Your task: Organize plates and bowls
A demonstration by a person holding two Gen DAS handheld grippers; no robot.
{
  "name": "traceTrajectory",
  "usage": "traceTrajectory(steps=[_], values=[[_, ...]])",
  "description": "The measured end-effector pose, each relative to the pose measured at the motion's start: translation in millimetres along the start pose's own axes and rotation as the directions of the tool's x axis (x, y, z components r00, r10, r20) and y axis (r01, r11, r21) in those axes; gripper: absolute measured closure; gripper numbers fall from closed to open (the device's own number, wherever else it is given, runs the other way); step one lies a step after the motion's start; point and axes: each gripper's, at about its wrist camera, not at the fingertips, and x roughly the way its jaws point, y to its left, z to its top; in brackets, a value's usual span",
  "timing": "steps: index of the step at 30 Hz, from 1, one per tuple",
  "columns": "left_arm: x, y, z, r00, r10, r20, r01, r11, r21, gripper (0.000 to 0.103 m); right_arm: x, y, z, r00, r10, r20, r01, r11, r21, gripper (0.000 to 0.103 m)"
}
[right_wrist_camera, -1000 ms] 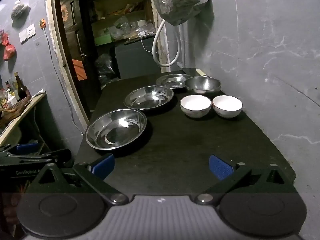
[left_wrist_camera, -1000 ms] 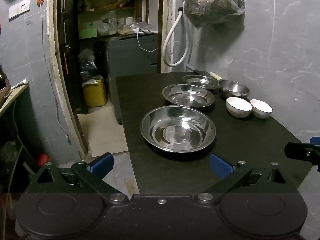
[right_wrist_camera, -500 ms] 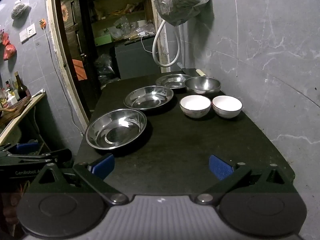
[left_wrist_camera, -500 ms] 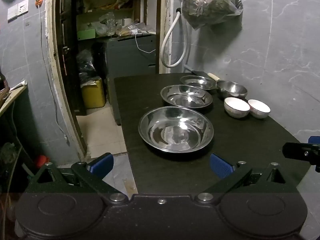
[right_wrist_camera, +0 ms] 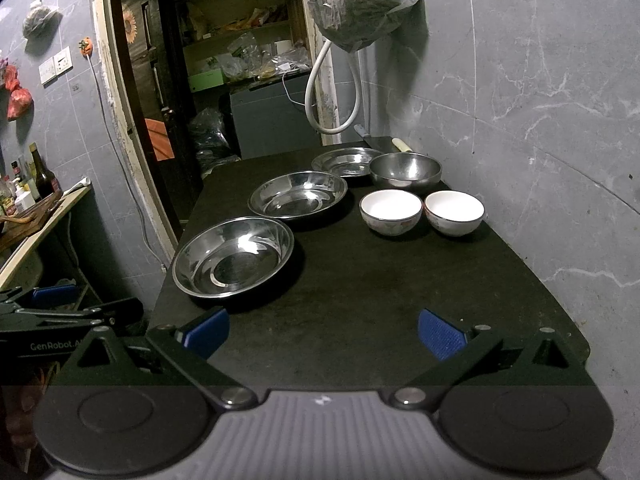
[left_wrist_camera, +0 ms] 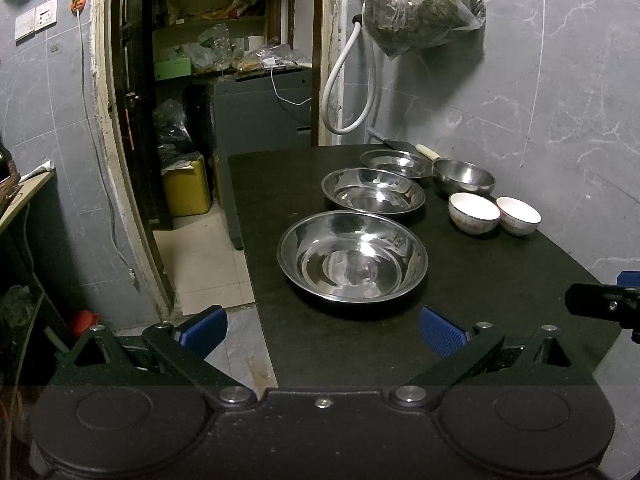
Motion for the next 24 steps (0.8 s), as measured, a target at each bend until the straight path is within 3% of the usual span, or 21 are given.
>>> traceTrajectory(steps=[24], values=[[-2.3,-3.4,-1.4,1.000,0.000,-0.007,0.000,1.000,0.004,0.001,2.3,-0.6,0.7,1.000,0.000,-0.001,0.000,1.000,0.000,0.000]])
